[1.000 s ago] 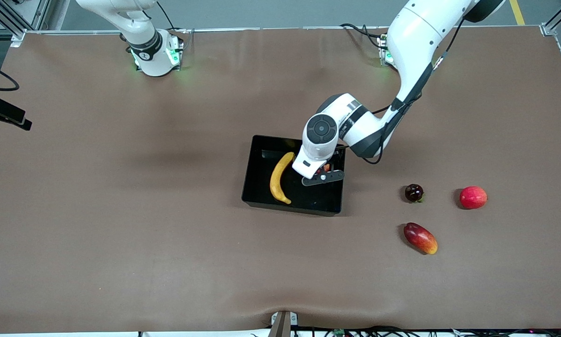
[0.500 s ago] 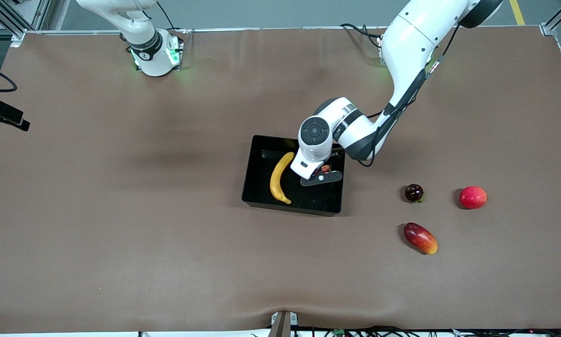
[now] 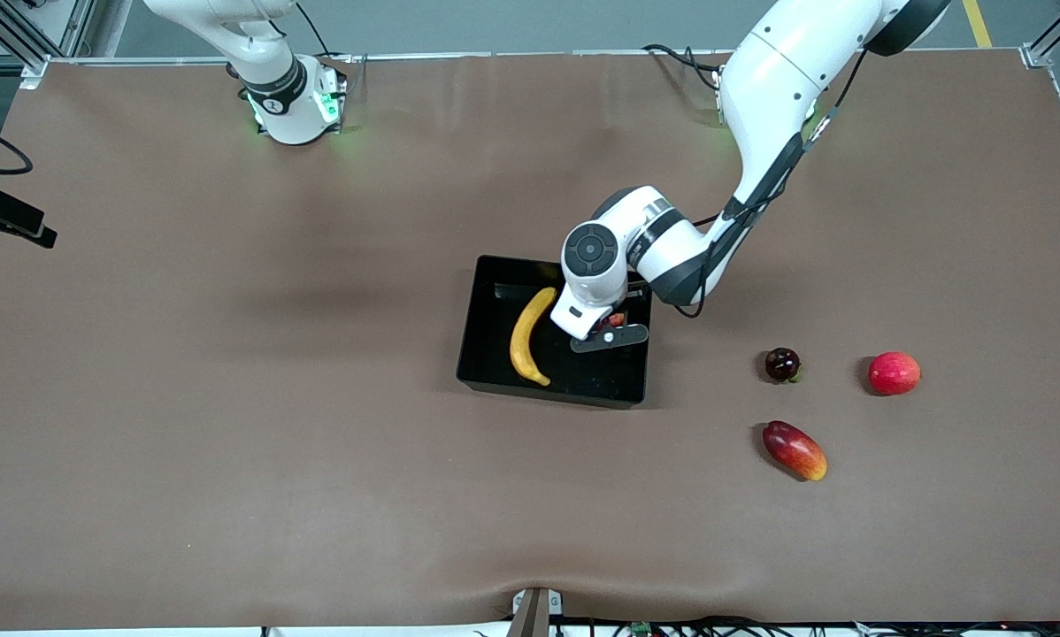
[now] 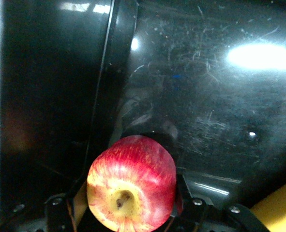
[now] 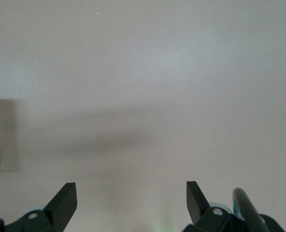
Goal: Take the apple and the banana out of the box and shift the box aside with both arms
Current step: 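Lift the apple with the left gripper and carry it beside the mango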
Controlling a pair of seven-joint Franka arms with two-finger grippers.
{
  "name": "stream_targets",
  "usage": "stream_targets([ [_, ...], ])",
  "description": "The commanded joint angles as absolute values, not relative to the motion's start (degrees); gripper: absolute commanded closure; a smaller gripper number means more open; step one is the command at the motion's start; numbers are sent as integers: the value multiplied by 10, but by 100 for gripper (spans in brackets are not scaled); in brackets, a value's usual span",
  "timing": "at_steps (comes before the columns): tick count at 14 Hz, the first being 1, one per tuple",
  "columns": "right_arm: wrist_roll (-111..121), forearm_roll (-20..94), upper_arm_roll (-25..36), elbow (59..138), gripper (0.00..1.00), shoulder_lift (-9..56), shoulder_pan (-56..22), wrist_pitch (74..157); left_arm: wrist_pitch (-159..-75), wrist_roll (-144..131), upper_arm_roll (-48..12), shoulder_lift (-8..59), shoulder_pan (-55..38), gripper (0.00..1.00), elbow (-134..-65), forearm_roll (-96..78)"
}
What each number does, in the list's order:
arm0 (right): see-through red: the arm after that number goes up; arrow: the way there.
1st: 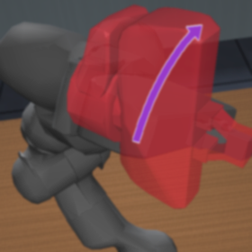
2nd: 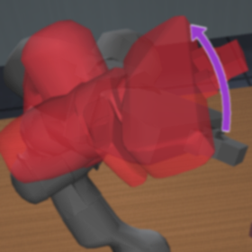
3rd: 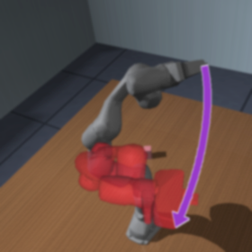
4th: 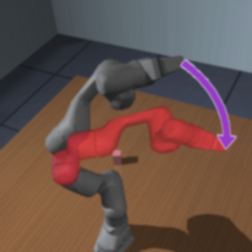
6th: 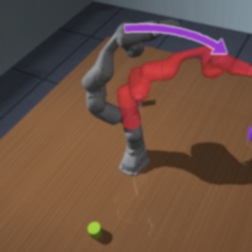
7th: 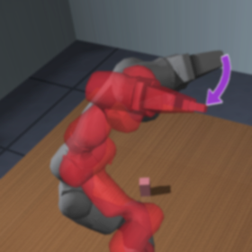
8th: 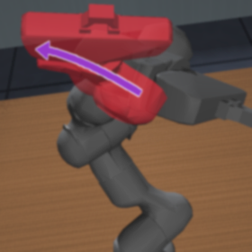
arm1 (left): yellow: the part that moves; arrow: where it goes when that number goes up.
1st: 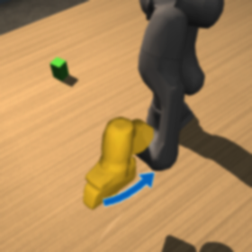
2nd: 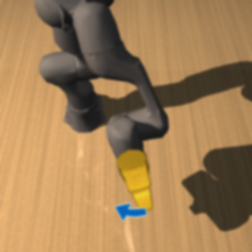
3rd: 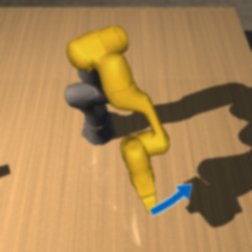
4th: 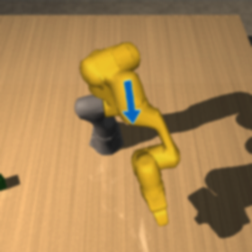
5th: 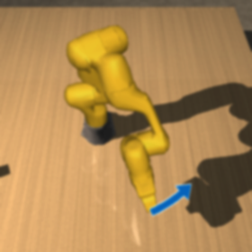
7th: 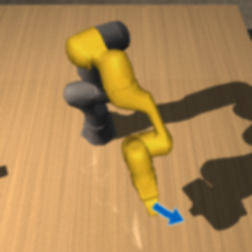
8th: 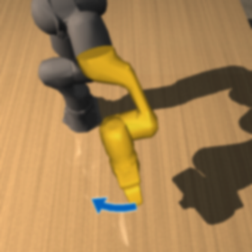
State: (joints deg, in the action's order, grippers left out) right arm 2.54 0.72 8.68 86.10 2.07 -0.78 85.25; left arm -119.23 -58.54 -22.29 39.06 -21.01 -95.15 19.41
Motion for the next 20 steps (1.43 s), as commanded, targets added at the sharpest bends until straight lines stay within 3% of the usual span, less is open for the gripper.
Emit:
stream_targets([
  [1,31,2,78,852,0,25,4,852,-1133,-592,-224,356,-213,100,-926,213],
  [6,31,1,78,852,0,25,4,852,-1024,-563,-226,315,-207,100,-808,207],
  [10,31,0,78,852,0,26,4,852,-992,-433,-221,253,-145,100,-811,205],
  [16,31,3,78,852,0,27,4,852,-966,-255,-222,245,-23,100,-812,213],
  [20,31,3,78,852,0,27,6,852,-1033,-236,-219,265,57,100,-863,225],
])
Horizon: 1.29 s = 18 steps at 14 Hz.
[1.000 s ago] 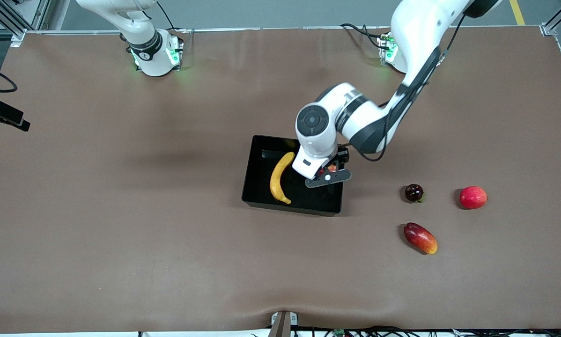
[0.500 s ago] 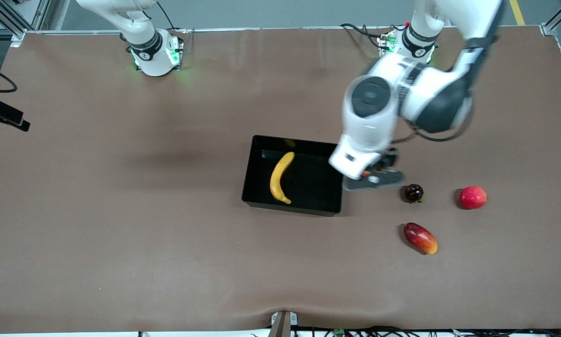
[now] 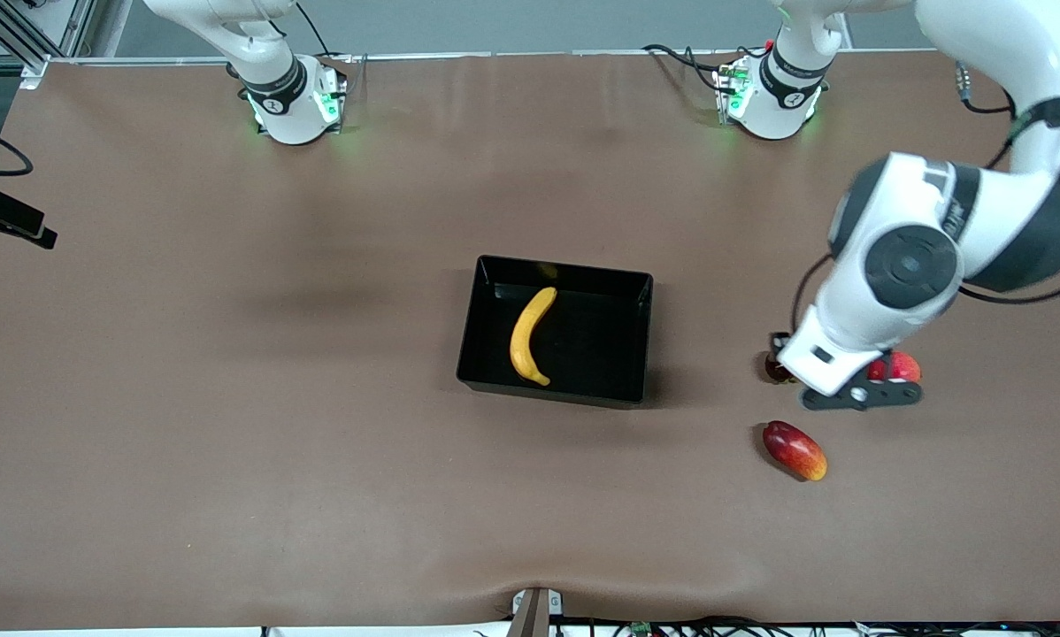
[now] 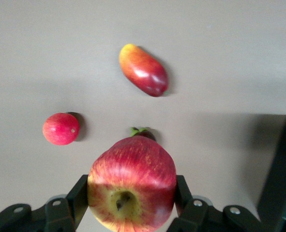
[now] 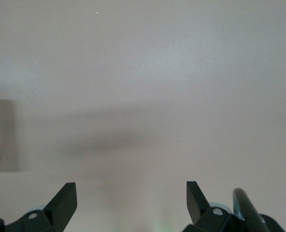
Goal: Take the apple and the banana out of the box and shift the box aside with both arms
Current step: 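Lift the apple with the left gripper and carry it beside the mango, then lower the apple onto the table and open the left gripper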
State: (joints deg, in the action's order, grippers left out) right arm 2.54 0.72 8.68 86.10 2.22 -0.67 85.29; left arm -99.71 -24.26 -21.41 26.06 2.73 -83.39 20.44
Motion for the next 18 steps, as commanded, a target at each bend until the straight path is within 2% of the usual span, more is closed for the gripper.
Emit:
stream_targets([
  [1,31,3,78,852,0,28,6,852,-1041,-228,-221,277,70,100,-862,255],
  [4,31,2,78,852,0,27,6,852,-1096,-200,-221,314,110,100,-860,285],
  [8,31,2,78,852,0,28,7,852,-1211,-79,-220,368,159,100,-856,287],
  [12,31,3,78,852,0,28,8,852,-1264,15,-217,421,178,100,-839,288],
  [15,31,2,78,852,0,30,9,852,-1347,121,-185,452,186,100,-838,290],
  [18,31,2,78,852,0,31,9,852,-1387,127,-174,477,189,100,-837,291],
])
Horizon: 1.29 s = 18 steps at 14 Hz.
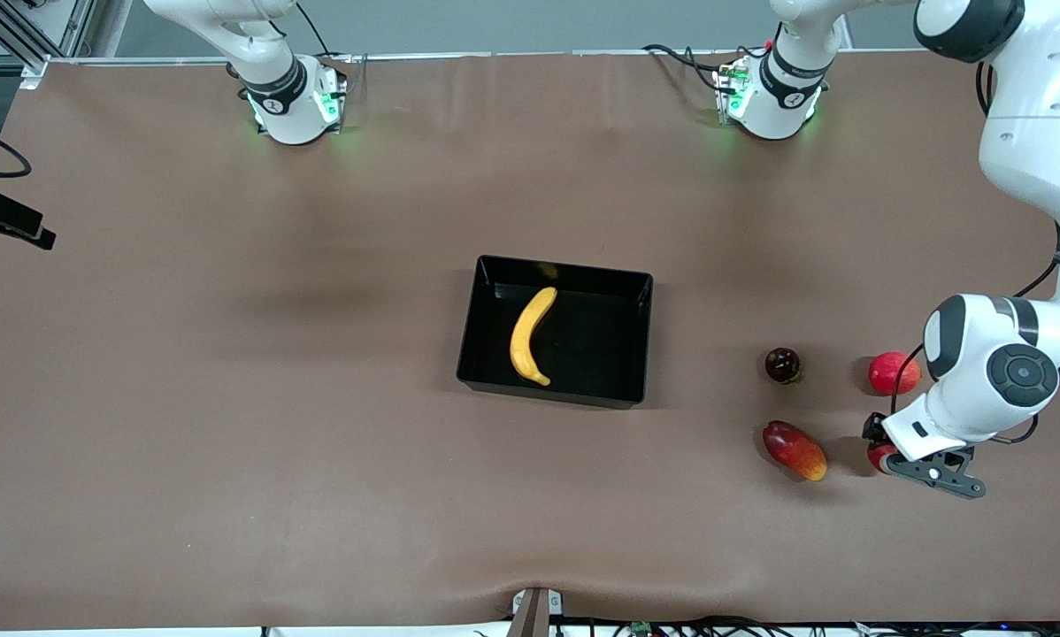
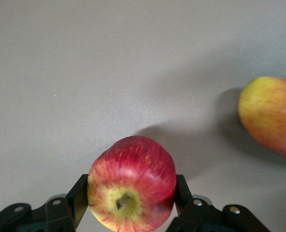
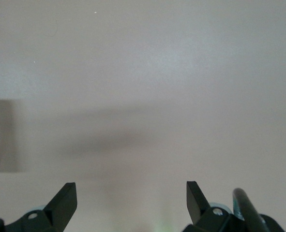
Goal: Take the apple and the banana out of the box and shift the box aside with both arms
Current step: 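Lower the apple onto the table and open the left gripper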
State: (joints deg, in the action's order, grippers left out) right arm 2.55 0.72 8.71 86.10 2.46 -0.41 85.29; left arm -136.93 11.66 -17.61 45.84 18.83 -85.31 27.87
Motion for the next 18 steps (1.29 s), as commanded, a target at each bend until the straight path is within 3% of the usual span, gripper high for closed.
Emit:
stream_targets([
  [1,31,2,78,852,0,32,9,853,-1391,126,-174,480,189,100,-836,291],
  [2,31,2,78,852,0,32,9,852,-1391,125,-174,481,189,100,-836,291],
  [3,31,2,78,852,0,32,9,852,-1391,127,-174,479,188,77,-836,292],
  [4,31,2,78,852,0,32,9,852,-1391,127,-174,475,190,20,-837,291],
  [5,31,2,78,852,0,32,9,853,-1391,128,-176,469,196,0,-836,290],
  [7,31,2,78,852,0,32,9,853,-1361,126,-184,435,195,0,-839,278],
  [9,31,2,78,852,0,32,10,855,-1264,126,-213,392,196,0,-837,245],
  [13,31,3,78,852,0,32,13,855,-1167,125,-241,332,189,0,-840,196],
  [18,31,6,78,852,0,32,18,856,-1077,-40,-342,304,185,0,-846,158],
])
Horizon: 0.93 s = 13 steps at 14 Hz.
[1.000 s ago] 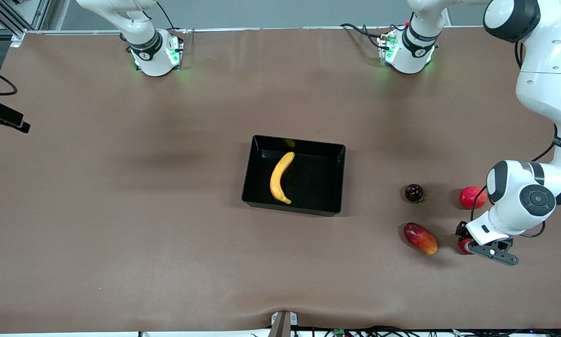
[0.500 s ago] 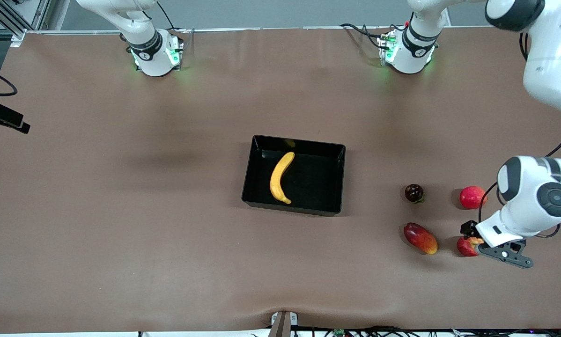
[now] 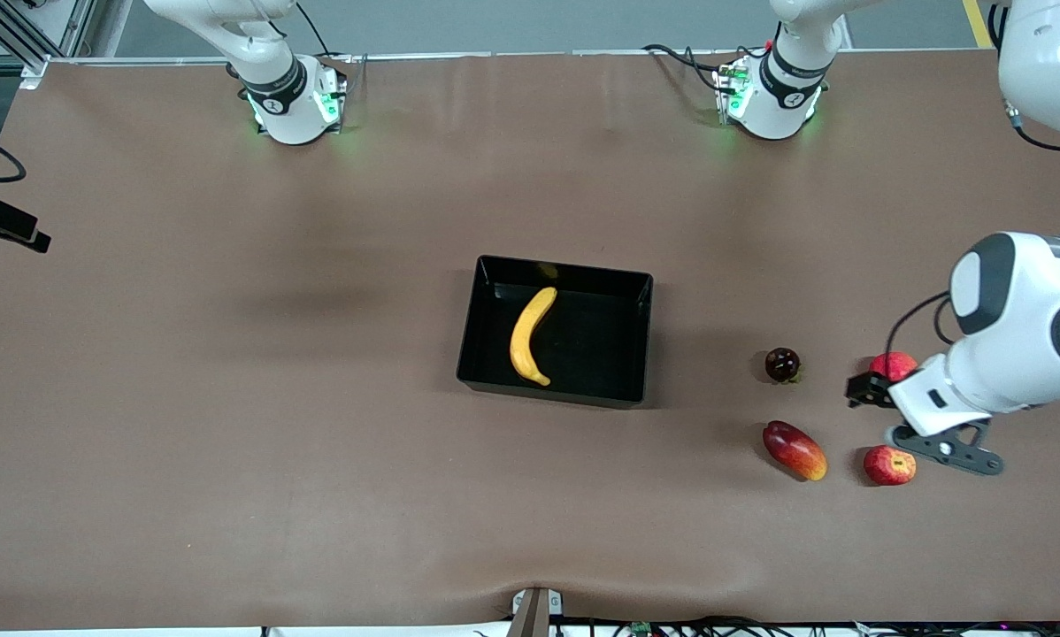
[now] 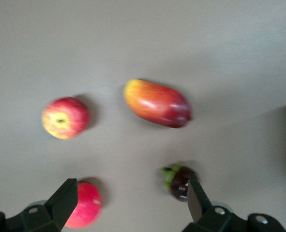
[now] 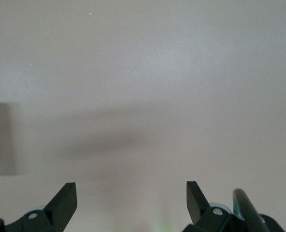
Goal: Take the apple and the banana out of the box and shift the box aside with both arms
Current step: 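Move the left gripper into the tray and grasp the yellow banana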
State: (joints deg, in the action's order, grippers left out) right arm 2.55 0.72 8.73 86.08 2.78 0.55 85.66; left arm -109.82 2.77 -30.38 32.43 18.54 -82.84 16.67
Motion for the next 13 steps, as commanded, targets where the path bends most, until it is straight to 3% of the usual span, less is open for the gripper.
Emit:
stream_targets([
  [1,31,6,78,852,0,33,18,856,-1069,-82,-371,304,185,0,-848,158],
  [4,31,6,78,852,0,32,18,856,-1064,-224,-426,306,160,0,-860,167],
  [9,31,5,78,852,0,32,18,856,-1084,-357,-426,329,28,2,-860,211],
  [13,31,5,78,852,0,32,18,856,-1162,-453,-423,387,-51,0,-856,282],
])
